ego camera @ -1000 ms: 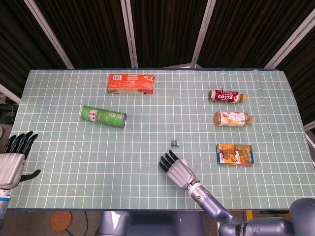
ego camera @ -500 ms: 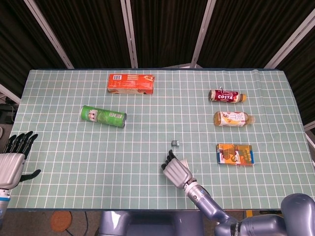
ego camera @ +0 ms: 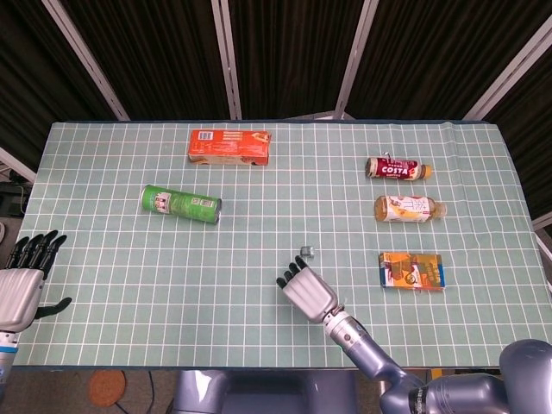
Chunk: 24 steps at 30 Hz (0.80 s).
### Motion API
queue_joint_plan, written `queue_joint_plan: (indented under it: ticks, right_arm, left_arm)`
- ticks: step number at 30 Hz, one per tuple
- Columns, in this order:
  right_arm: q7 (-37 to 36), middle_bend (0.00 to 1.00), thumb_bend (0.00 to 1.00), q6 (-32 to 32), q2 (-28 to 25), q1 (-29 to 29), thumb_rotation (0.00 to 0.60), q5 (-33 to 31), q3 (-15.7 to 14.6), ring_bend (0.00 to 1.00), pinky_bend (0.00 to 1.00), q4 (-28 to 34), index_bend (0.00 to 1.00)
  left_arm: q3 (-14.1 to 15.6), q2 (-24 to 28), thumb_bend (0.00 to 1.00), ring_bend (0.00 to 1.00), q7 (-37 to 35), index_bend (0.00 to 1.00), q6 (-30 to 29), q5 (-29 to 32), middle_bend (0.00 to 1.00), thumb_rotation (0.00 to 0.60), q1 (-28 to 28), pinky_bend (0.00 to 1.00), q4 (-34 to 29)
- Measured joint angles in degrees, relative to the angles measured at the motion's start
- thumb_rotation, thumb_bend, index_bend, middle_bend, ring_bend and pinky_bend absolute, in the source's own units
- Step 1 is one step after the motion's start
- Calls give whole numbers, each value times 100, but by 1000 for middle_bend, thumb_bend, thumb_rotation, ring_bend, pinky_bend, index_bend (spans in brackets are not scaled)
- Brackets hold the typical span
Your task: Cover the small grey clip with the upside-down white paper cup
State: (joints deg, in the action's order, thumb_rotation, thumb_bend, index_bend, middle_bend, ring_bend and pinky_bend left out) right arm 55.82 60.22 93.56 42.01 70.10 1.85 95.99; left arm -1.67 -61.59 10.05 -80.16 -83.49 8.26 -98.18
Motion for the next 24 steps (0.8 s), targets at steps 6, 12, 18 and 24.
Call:
queue_joint_plan:
  ticks: [6, 12, 18, 24]
  right_arm:
    - [-1768, 415, 268, 117, -9, -27, 600, 252, 453, 265, 235, -272, 326]
    - [-3624, 415, 268, 182, 214, -68, 600, 161, 1021, 265, 230, -776, 325]
    - [-5084, 411, 269, 172, 682, -109, 600, -161, 1521, 261, 214, -1581, 325]
    - [-5650, 390, 269, 184, 1149, -135, 600, -402, 1760, 245, 195, -2229, 325]
  left_arm:
    - [0, 35, 0, 0, -79, 0, 30, 16, 0, 600, 7, 0, -25]
    - [-42, 70, 0, 0, -166, 0, 60, 94, 0, 600, 24, 0, -5]
    - [-43, 71, 0, 0, -173, 0, 107, 120, 0, 600, 44, 0, 1]
    - [-38, 78, 0, 0, -168, 0, 120, 129, 0, 600, 49, 0, -12]
